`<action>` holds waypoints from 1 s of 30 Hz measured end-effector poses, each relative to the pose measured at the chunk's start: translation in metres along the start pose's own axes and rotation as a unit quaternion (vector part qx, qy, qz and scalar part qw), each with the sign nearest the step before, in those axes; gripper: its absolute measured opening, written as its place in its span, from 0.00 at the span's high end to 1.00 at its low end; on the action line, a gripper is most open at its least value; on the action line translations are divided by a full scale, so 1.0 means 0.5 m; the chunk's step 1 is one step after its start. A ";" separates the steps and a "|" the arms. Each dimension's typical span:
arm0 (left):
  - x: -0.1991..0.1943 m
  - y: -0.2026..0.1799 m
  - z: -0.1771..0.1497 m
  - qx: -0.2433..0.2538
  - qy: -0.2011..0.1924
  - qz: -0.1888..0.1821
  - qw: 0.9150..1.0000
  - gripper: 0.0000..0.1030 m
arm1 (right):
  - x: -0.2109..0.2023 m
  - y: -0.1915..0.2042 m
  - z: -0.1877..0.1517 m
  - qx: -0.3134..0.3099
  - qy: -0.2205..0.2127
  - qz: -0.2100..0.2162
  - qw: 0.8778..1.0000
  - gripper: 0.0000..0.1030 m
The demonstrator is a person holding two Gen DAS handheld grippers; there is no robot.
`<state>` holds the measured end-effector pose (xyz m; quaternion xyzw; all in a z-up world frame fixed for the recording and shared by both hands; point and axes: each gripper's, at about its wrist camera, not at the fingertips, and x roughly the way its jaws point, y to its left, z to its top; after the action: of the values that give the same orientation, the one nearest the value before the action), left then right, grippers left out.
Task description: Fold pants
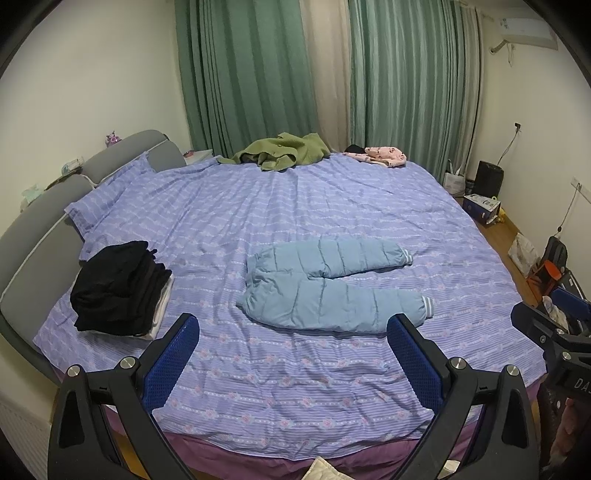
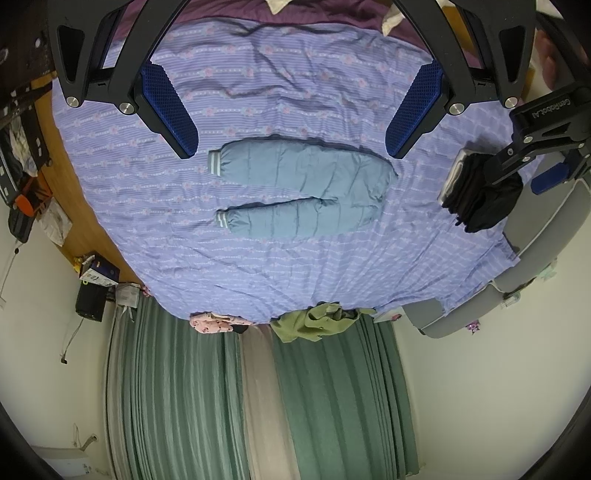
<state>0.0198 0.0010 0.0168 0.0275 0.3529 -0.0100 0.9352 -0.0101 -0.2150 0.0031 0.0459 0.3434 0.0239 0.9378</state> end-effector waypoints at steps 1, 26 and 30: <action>0.002 0.003 0.001 0.001 0.000 0.000 1.000 0.00 | 0.002 0.001 0.000 0.000 0.000 -0.001 1.000 0.00; 0.007 0.021 0.001 0.005 -0.006 -0.008 1.000 0.00 | 0.004 0.003 0.004 0.002 -0.001 -0.004 1.000 0.00; 0.007 0.024 0.002 0.006 -0.006 -0.008 1.000 0.00 | 0.005 0.003 0.005 0.002 -0.001 -0.004 1.000 0.00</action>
<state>0.0235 0.0129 0.0155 0.0302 0.3470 -0.0201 0.9372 -0.0068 -0.2135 0.0036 0.0463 0.3424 0.0194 0.9382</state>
